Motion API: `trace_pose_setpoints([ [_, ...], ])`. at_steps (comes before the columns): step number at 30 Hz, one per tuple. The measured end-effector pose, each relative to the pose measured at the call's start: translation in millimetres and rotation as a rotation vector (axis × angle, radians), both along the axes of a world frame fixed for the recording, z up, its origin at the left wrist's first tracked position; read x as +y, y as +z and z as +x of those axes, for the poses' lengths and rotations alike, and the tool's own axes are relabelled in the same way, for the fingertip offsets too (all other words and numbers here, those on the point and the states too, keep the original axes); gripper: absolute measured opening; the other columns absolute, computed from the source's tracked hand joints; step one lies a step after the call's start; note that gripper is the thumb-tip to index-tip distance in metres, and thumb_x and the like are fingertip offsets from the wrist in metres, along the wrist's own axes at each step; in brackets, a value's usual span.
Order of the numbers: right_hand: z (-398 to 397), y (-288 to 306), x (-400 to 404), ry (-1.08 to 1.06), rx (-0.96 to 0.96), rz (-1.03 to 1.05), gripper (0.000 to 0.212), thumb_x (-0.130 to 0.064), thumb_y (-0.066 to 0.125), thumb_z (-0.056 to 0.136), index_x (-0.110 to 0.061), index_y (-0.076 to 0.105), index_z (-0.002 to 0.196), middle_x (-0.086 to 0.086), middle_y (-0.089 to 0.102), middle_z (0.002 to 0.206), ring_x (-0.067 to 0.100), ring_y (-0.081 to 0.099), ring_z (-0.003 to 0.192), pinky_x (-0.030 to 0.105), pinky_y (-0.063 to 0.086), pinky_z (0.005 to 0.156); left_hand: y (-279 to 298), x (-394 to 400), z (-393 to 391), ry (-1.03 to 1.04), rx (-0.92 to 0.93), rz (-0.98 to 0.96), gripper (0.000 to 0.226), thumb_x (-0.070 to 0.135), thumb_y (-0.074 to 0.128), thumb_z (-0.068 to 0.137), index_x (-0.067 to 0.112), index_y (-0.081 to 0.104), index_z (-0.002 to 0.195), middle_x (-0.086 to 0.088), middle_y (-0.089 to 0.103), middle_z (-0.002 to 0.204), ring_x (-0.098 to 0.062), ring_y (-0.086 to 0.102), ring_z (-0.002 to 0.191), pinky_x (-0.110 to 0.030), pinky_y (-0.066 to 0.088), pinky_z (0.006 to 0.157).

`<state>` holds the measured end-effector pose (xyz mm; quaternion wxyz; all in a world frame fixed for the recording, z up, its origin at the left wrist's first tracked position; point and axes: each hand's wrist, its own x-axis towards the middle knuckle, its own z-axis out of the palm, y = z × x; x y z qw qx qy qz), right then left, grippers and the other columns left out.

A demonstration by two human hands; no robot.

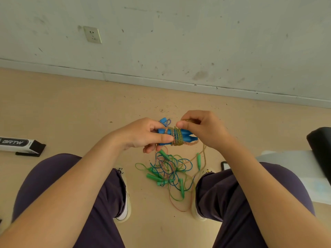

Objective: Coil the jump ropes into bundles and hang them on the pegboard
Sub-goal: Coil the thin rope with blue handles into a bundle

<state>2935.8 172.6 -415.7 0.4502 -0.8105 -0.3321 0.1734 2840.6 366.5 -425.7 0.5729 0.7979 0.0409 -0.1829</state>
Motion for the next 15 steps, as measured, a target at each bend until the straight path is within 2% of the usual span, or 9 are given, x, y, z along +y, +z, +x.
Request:
trace_pose_setpoints([
  [2,3,0,0,-0.019,0.059,0.042,0.014,-0.025,0.074,0.086,-0.015,0.068,0.078,-0.005,0.053,0.060,0.003,0.042,0.053,0.014,0.035,0.051,0,-1,-1,0.001,-0.010,-0.050,0.014,0.025,0.067,0.094,0.017,0.066,0.082,-0.005,0.064,0.065,-0.013,0.051,0.043,-0.022,0.042,0.047],
  [5,4,-3,0,-0.016,0.096,0.054,0.026,-0.022,0.076,0.085,-0.010,0.056,0.096,0.000,0.052,0.068,0.006,0.045,0.058,0.019,0.040,0.053,-2,-3,-2,0.019,-0.021,-0.088,0.012,0.023,0.067,0.094,0.016,0.067,0.084,-0.006,0.064,0.065,-0.013,0.051,0.044,-0.023,0.043,0.046],
  [7,4,-3,0,-0.003,0.140,0.086,0.028,-0.018,0.074,0.086,-0.010,0.051,0.100,0.002,0.055,0.079,0.011,0.052,0.066,0.026,0.045,0.057,-3,-4,-2,0.028,-0.032,-0.109,0.012,0.023,0.067,0.093,0.016,0.067,0.084,-0.007,0.064,0.065,-0.014,0.051,0.044,-0.023,0.043,0.046],
  [9,4,-4,0,0.014,0.215,0.138,0.020,-0.018,0.070,0.090,-0.010,0.054,0.098,0.003,0.059,0.088,0.013,0.057,0.068,0.027,0.047,0.055,-3,-4,-2,0.042,-0.045,-0.147,0.016,0.029,0.068,0.090,0.013,0.066,0.085,-0.006,0.064,0.066,-0.014,0.051,0.045,-0.023,0.044,0.047],
  [11,2,-6,2,0.006,0.283,0.189,0.013,-0.022,0.068,0.091,-0.012,0.060,0.093,0.000,0.063,0.086,0.009,0.058,0.064,0.022,0.046,0.053,-3,-4,-1,0.070,-0.061,-0.182,0.031,0.036,0.068,0.084,0.006,0.066,0.093,-0.006,0.065,0.066,-0.014,0.052,0.045,-0.023,0.044,0.047],
  [13,1,-9,5,-0.030,0.386,0.272,0.015,-0.028,0.070,0.088,-0.015,0.063,0.091,0.000,0.066,0.082,0.010,0.061,0.065,0.022,0.048,0.058,-5,-5,0,0.108,-0.086,-0.204,0.041,0.037,0.067,0.081,0.000,0.066,0.100,-0.005,0.065,0.065,-0.013,0.053,0.045,-0.022,0.045,0.047],
  [15,1,-11,6,-0.031,0.565,0.400,0.024,-0.031,0.071,0.082,-0.013,0.064,0.097,0.004,0.069,0.088,0.016,0.066,0.075,0.029,0.053,0.068,-5,-7,2,0.170,-0.130,-0.252,0.035,0.035,0.066,0.082,0.003,0.066,0.096,-0.004,0.064,0.064,-0.013,0.053,0.045,-0.023,0.045,0.046],
])
